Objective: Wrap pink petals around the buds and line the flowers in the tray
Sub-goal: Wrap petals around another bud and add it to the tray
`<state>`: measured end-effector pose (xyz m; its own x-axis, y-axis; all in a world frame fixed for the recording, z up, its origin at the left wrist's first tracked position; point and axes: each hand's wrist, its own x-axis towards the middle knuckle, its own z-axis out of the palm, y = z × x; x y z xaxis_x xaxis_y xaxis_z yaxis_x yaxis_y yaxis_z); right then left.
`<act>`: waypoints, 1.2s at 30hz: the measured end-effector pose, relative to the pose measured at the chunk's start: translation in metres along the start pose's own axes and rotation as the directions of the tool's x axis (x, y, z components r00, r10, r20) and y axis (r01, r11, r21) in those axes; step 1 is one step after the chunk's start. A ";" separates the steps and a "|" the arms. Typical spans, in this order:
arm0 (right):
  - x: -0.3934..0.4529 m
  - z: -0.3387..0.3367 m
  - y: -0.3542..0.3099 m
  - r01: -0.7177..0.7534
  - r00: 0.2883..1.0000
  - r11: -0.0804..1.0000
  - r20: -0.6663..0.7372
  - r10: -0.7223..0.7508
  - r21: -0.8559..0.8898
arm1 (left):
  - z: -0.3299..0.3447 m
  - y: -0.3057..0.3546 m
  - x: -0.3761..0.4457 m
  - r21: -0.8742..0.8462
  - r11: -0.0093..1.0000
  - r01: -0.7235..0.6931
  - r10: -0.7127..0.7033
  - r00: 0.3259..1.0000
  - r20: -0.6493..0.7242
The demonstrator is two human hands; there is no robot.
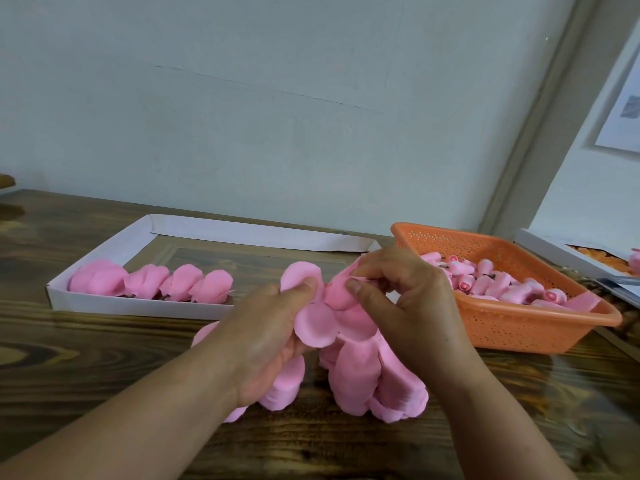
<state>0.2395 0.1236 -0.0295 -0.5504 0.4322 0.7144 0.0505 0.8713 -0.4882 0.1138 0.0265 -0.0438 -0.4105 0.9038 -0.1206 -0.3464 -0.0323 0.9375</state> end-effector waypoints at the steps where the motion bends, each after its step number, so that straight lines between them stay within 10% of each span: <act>1: 0.000 0.000 -0.001 -0.006 1.000 1.000 0.003 0.006 -0.001 | 0.000 0.000 -0.001 0.020 1.000 -0.009 0.009 1.000 0.006; 36: 0.004 0.008 -0.016 -0.434 0.901 0.866 0.120 0.417 0.247 | -0.002 -0.007 0.001 0.161 0.987 0.021 -0.004 0.994 -0.106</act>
<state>0.2298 0.1095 -0.0225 -0.5746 0.7250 0.3797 0.0766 0.5095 -0.8570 0.1138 0.0268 -0.0508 -0.4961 0.8537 -0.1583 -0.2144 0.0562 0.9751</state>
